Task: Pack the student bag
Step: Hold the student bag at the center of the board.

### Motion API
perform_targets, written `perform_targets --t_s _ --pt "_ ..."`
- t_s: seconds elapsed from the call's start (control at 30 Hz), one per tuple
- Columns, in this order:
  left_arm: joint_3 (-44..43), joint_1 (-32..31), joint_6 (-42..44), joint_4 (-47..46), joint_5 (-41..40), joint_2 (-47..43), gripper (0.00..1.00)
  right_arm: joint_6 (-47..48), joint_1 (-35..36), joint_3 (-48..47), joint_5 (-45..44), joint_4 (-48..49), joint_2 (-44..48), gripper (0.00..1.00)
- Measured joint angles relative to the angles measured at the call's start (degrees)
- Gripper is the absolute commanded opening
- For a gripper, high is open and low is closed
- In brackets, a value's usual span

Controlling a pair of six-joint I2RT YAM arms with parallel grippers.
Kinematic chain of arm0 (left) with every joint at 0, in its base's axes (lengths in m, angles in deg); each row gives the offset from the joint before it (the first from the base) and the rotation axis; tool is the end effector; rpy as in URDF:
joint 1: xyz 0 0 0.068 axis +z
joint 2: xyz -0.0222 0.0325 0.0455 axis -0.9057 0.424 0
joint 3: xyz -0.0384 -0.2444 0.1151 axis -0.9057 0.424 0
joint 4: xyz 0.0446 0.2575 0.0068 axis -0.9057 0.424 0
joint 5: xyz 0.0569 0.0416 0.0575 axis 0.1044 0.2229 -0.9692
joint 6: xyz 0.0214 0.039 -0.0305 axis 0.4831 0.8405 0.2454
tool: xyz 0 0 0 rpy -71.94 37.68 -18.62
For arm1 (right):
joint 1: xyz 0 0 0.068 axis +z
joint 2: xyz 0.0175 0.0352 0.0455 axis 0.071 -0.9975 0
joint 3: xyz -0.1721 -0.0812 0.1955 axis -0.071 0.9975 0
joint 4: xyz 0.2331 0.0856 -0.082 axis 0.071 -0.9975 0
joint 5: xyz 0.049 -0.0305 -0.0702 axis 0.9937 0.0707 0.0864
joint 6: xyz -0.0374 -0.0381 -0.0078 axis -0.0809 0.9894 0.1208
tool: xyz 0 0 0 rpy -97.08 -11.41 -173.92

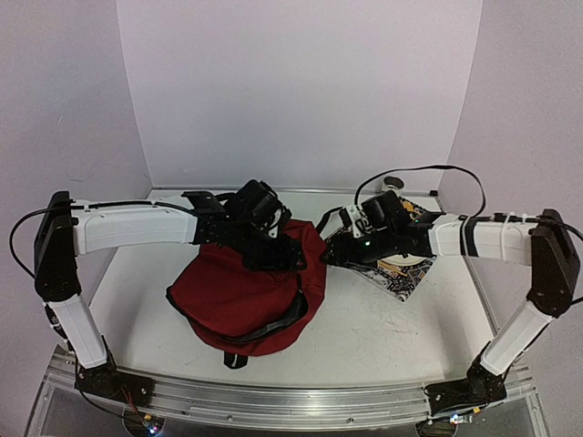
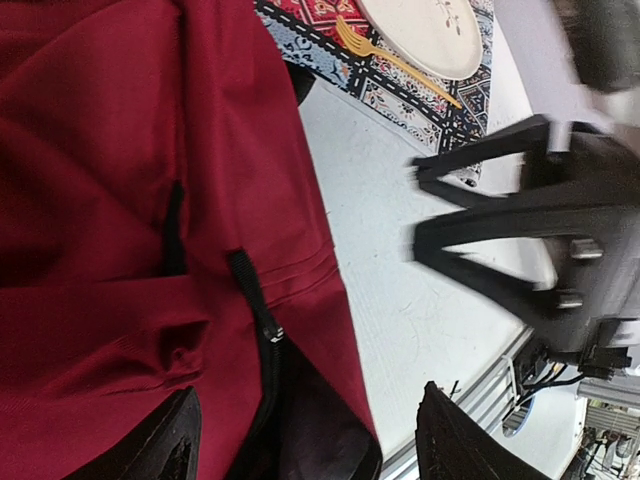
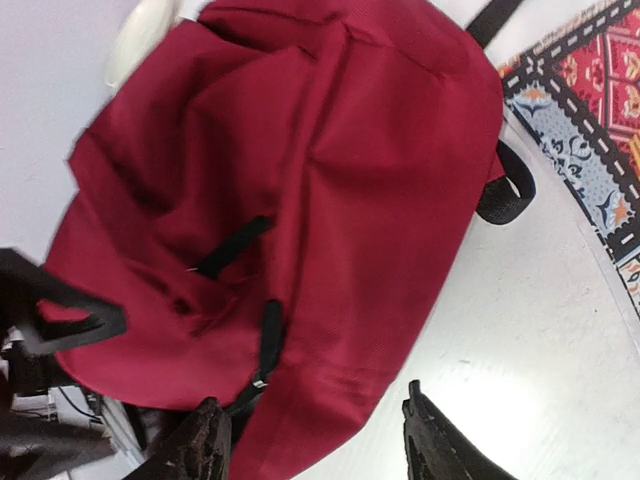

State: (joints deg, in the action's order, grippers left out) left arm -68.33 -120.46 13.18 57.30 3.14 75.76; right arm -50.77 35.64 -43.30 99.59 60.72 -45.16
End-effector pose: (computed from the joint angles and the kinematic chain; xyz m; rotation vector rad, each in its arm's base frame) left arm 0.2187 -0.3273 0.2619 0.4476 2.6130 -0.8215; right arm 0.2753 0.2418 0.2397 -0.3008 2.1703 1.0712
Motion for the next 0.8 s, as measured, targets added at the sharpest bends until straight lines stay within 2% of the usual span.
perform_targets --t_s 0.2,0.27,0.37,0.57,0.63,0.8 --pt "-3.19 -1.07 -1.92 -0.02 -0.51 3.97 0.68 -0.81 -0.20 -0.04 1.58 2.97 -8.69 0.61" --pt "-3.34 -1.33 -2.92 -0.25 -0.82 4.95 0.65 -1.46 -0.20 -0.11 2.48 4.78 -10.47 0.57" --pt "-3.35 -1.72 -4.30 -0.39 -1.62 6.26 0.61 -2.53 -0.21 -0.77 4.60 7.75 -13.14 0.43" --pt "-3.35 -2.04 -6.60 -0.96 -4.11 7.66 0.52 -5.32 -0.71 -1.57 9.16 12.49 -15.31 0.07" --pt "-3.35 -2.06 -7.30 -1.24 -5.72 7.95 0.50 -5.81 -0.81 -1.60 10.31 13.88 -15.31 0.02" --pt "-3.33 -2.06 -9.28 -1.43 -8.78 8.76 0.47 -7.77 -0.84 -0.31 11.85 17.55 -15.22 0.01"
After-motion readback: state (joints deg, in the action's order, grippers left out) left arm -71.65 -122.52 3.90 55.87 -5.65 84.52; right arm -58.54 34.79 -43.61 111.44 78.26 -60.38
